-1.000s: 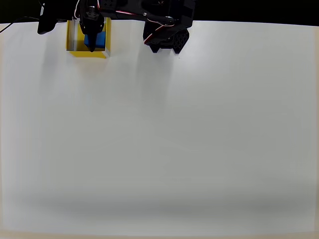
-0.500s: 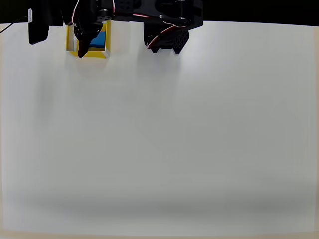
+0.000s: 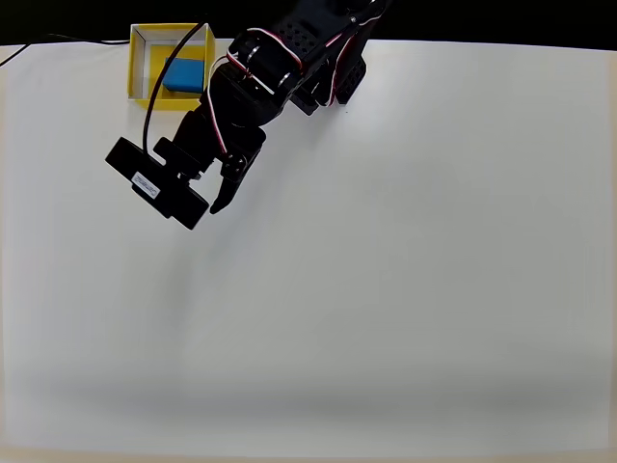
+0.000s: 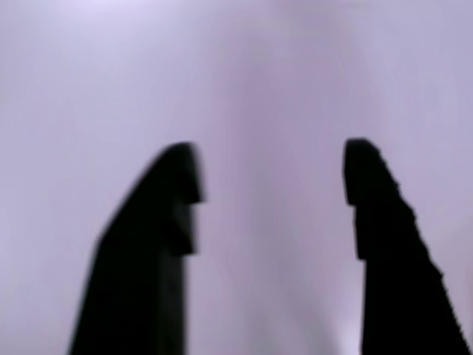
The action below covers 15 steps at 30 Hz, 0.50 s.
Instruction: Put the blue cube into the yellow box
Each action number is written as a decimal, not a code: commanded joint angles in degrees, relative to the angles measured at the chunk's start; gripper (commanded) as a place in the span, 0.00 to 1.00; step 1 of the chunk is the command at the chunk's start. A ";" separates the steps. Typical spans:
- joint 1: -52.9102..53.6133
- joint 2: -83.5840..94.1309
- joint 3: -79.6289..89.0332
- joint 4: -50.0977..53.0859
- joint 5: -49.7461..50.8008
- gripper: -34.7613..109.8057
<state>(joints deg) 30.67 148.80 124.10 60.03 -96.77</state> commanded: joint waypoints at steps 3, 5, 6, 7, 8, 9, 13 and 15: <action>-16.26 13.01 12.66 -10.20 1.14 0.26; -19.69 16.79 20.04 -14.85 0.44 0.24; -20.83 18.63 23.47 -16.79 0.35 0.24; -21.97 20.57 26.81 -18.11 -0.18 0.24; -22.94 22.50 30.32 -19.51 -0.53 0.24; -23.91 24.79 34.37 -21.01 -1.14 0.24; -26.19 34.19 45.70 -19.51 -2.37 0.24; -26.89 38.14 49.04 -16.00 -2.37 0.24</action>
<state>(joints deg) 4.13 179.65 171.30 42.71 -98.53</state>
